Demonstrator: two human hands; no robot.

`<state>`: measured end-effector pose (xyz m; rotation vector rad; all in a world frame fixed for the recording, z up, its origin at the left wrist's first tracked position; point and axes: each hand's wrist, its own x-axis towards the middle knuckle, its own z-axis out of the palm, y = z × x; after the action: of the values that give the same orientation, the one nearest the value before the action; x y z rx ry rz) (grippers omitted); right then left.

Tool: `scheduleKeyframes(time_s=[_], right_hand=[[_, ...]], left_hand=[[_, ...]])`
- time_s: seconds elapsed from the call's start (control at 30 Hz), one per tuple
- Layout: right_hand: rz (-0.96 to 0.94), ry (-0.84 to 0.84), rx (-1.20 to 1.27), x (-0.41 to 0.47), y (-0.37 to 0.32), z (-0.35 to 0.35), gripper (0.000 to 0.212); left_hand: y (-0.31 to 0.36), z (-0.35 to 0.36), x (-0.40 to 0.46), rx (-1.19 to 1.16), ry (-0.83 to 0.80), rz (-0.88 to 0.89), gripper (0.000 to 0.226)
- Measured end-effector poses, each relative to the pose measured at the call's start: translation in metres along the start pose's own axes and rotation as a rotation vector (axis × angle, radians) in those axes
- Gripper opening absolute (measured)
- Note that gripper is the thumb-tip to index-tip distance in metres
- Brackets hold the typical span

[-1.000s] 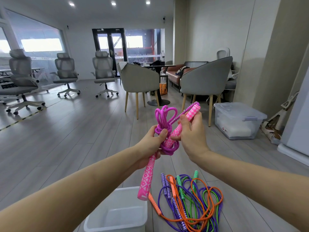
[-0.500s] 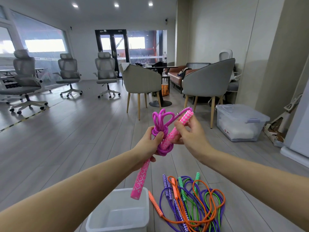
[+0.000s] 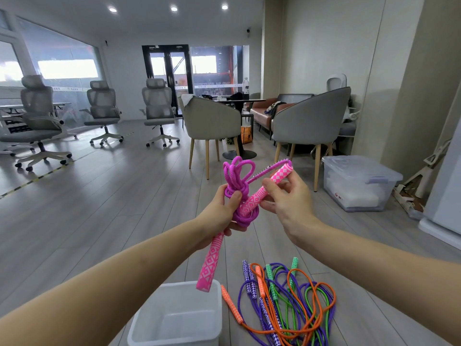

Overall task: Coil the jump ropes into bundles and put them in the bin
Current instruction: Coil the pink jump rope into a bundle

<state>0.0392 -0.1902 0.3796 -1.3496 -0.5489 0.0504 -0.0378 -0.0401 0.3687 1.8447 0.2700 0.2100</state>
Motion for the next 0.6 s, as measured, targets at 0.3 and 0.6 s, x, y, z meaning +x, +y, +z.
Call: scheduleKeyframes(time_s=[0.3, 0.6], right_hand=[[-0.141, -0.303, -0.504, 0.000, 0.020, -0.006, 0.016], [0.107, -0.475, -0.178, -0.013, 0.032, -0.009, 0.063]], left_hand=[[-0.010, 0.002, -0.002, 0.130, -0.010, -0.114, 0.041], [-0.001, -0.008, 0.001, -0.262, 0.031, -0.014, 0.045]])
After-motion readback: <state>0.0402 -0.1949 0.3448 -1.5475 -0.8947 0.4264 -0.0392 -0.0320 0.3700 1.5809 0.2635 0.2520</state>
